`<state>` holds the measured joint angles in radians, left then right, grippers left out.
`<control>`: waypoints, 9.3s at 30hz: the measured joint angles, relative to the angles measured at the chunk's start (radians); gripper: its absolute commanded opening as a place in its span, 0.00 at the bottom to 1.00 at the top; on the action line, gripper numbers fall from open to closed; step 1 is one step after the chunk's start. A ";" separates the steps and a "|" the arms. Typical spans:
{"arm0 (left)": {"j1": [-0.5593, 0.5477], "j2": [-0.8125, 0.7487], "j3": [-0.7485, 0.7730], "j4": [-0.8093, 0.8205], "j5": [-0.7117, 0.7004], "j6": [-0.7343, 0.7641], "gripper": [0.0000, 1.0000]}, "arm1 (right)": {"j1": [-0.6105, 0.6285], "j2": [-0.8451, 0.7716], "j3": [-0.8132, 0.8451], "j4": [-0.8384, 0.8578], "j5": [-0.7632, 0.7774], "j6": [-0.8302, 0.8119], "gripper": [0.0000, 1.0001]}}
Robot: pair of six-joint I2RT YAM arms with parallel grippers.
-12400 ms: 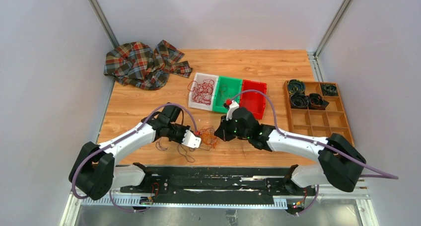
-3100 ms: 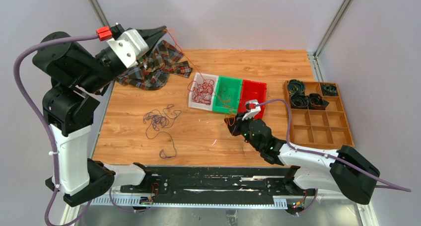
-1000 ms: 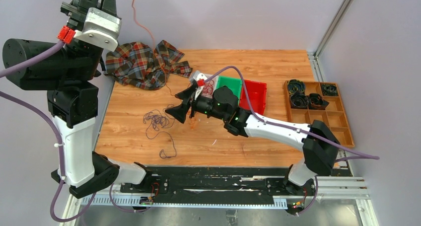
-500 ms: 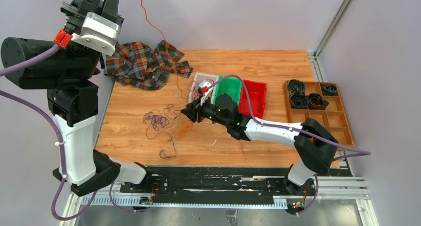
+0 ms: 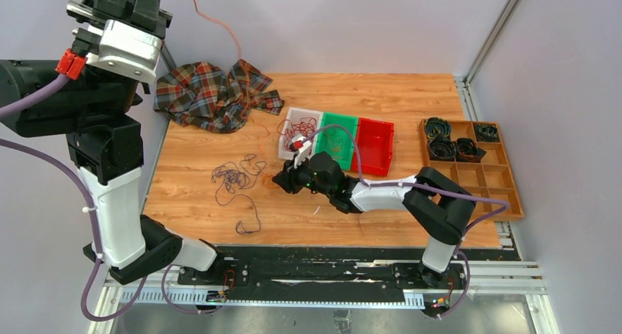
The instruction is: Untangle the cables
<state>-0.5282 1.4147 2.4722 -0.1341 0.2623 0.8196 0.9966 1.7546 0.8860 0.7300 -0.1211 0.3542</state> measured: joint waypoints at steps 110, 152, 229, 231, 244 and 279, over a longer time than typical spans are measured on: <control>-0.182 0.317 -0.337 0.348 0.037 0.100 0.00 | -0.463 -0.715 -0.365 -0.428 0.298 0.099 0.63; -0.151 0.297 -0.824 0.248 -0.091 0.368 0.00 | -0.491 -0.890 -0.560 -0.446 0.306 0.145 0.63; -0.166 0.230 -0.969 -0.119 -0.082 -0.242 0.00 | -0.623 -0.352 -0.494 0.239 -0.168 0.149 0.69; -0.166 0.230 -0.979 -0.086 -0.151 -0.212 0.00 | -0.623 -0.391 -0.492 0.166 -0.191 0.146 0.67; -0.127 0.304 -0.986 0.014 -0.393 -0.004 0.00 | -0.622 -0.821 -0.499 -0.347 -0.162 0.116 0.67; -0.184 0.684 -0.797 -0.146 -0.109 0.037 0.00 | -0.633 -1.035 -0.711 -0.335 0.159 0.168 0.57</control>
<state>-0.7124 2.0983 1.6749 -0.2798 0.1535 0.8562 0.3634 0.7193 0.1745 0.3946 0.0380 0.5224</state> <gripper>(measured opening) 0.018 0.576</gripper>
